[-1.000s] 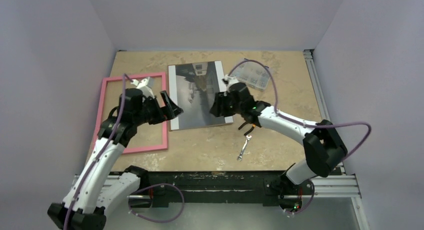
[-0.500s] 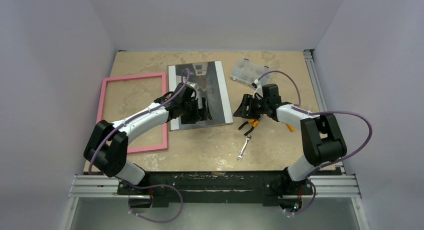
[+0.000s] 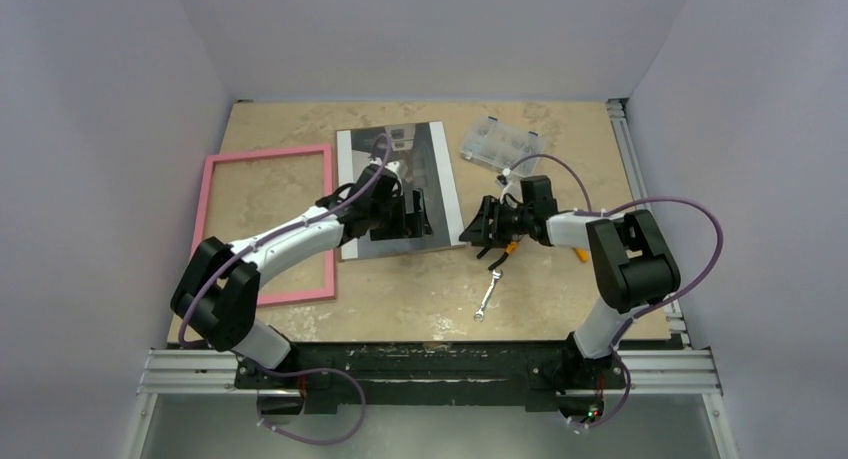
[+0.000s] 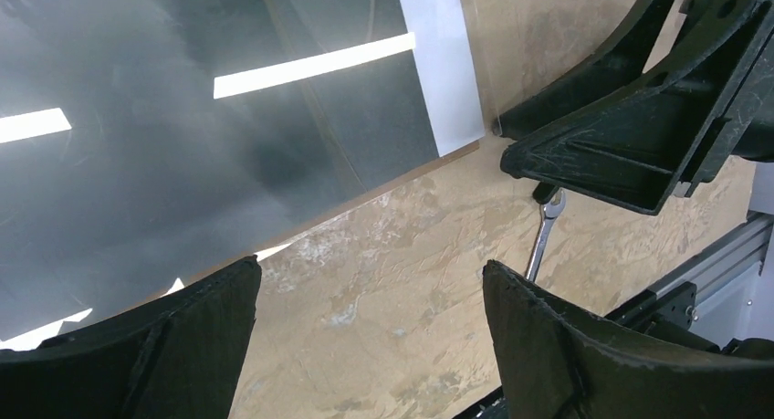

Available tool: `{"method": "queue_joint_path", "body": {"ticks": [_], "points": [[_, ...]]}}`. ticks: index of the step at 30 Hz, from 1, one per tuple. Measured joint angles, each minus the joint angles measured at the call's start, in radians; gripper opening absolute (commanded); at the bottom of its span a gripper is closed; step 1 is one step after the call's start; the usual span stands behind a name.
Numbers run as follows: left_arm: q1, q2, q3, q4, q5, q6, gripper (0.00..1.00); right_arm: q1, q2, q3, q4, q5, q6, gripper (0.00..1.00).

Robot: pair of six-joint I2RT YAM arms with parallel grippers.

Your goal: Take the photo out of the frame

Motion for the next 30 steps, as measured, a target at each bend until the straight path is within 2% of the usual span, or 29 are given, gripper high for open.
{"method": "queue_joint_path", "body": {"ticks": [11, 14, 19, 30], "points": [[-0.059, -0.016, 0.0, 0.045, -0.071, 0.073, 0.89, -0.016, 0.006, -0.024, 0.097, -0.081, 0.06, 0.43], [-0.085, -0.017, 0.0, 0.06, -0.119, 0.104, 0.89, -0.016, 0.002, -0.033, 0.105, -0.089, 0.068, 0.37], [-0.186, -0.014, 0.001, 0.07, -0.272, 0.202, 0.85, -0.016, -0.015, -0.04, 0.136, -0.126, 0.093, 0.3], [-0.412, 0.146, 0.05, 0.134, -0.603, 0.488, 0.78, -0.016, -0.016, -0.041, 0.174, -0.167, 0.13, 0.29]]}}
